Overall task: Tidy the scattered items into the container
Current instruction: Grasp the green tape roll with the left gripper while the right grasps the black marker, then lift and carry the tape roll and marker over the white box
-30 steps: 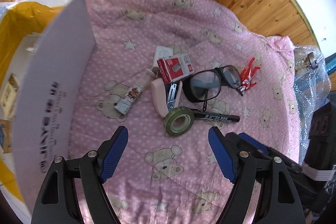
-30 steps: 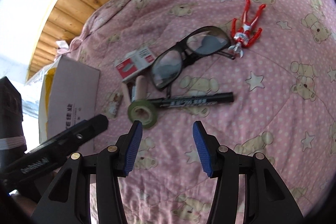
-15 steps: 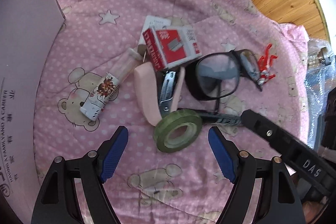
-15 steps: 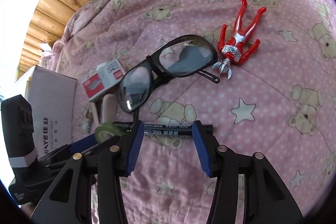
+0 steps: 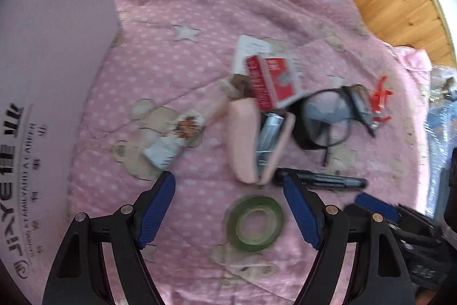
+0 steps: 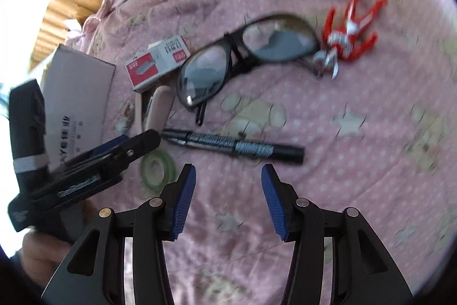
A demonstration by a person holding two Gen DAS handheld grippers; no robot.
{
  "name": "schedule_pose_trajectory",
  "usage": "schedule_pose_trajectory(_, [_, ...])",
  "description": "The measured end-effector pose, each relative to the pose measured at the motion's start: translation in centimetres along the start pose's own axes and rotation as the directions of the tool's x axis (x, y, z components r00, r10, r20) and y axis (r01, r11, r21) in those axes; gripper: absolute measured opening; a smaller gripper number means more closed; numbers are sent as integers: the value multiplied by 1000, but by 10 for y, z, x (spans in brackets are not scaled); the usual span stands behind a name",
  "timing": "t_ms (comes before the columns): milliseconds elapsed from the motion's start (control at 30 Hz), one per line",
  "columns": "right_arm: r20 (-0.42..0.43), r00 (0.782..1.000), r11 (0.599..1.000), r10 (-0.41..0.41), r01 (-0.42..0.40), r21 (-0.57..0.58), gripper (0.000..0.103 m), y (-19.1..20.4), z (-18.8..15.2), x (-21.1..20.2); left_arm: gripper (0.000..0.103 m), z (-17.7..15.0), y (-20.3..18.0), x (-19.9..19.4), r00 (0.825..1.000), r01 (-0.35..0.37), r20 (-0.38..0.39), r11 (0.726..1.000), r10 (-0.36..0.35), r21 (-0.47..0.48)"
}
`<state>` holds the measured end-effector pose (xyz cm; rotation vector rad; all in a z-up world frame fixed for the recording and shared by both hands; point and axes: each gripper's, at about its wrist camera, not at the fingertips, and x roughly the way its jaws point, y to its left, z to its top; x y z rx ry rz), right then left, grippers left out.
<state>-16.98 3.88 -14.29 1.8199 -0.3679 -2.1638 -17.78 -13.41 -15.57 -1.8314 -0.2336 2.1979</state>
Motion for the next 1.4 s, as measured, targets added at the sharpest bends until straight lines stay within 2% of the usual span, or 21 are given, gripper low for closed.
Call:
schedule_pose_trajectory(233, [56,998,995,-26,31,-92,52,7,10,1,79,-10,-6,-4,999,43,5,999,-44,23])
schedule_pose_trajectory(433, [40,998,988,-39,45,-150,52,3,14,14,79,-19,-12,9,1000,2,14,997,-3,71])
schedule_pose_trajectory(500, [13,999,988,-29,31,-150,48,1,12,16,65,-23,-13,8,999,-32,27,996,30,86])
schedule_pose_trajectory(533, [-9,1000,989,-19,17,-147,41,1,10,15,60,-25,-12,7,999,-39,29,995,37,89])
schedule_pose_trajectory(567, [-40,999,990,-1,-5,-141,33,2,5,16,51,-26,-9,6,999,-35,29,996,32,85])
schedule_pose_trajectory(600, [-70,997,991,17,-27,-135,31,3,1,16,41,-27,-4,5,1000,-15,23,997,13,74])
schedule_pose_trajectory(667, [-120,991,990,52,-68,-128,30,5,-7,19,37,-30,4,5,1000,-1,11,998,0,56])
schedule_pose_trajectory(733, [-137,988,985,67,-88,-151,30,11,-17,21,37,-30,9,7,1000,6,8,999,-6,45])
schedule_pose_trajectory(833, [-114,992,980,56,-76,-182,37,16,-20,22,39,-29,6,10,1000,13,5,1000,-13,19])
schedule_pose_trajectory(900, [-101,994,977,51,-70,-201,39,20,-18,24,51,-29,-2,12,1000,11,6,999,-11,33])
schedule_pose_trajectory(1000, [-69,997,966,28,-45,-255,40,29,-17,27,63,-31,-11,14,1000,-1,19,997,0,72])
schedule_pose_trajectory(1033, [-58,998,964,14,-29,-264,35,30,-18,27,65,-33,-13,13,1000,-8,28,997,6,83])
schedule_pose_trajectory(1067, [-50,999,966,-4,-9,-257,23,29,-19,25,67,-33,-14,14,999,-11,36,996,8,89])
schedule_pose_trajectory(1133, [-34,999,971,-34,25,-238,18,25,-22,21,67,-34,-16,14,999,-22,42,995,18,97])
schedule_pose_trajectory(1167, [-25,999,977,-33,27,-214,18,21,-24,17,64,-35,-16,13,999,-28,42,995,24,101])
schedule_pose_trajectory(1200, [-17,999,982,-29,25,-187,16,17,-26,13,52,-35,-14,11,999,-29,40,994,25,104])
schedule_pose_trajectory(1233, [-11,1000,987,-24,22,-162,15,14,-29,9,48,-36,-13,9,999,-29,38,994,26,107])
schedule_pose_trajectory(1300, [-6,1000,993,-9,8,-114,14,6,-35,4,27,-38,-9,5,999,-31,34,993,27,113])
schedule_pose_trajectory(1400, [-13,1000,998,6,-6,-68,14,-1,-45,3,24,-41,1,1,1000,-25,19,995,23,101])
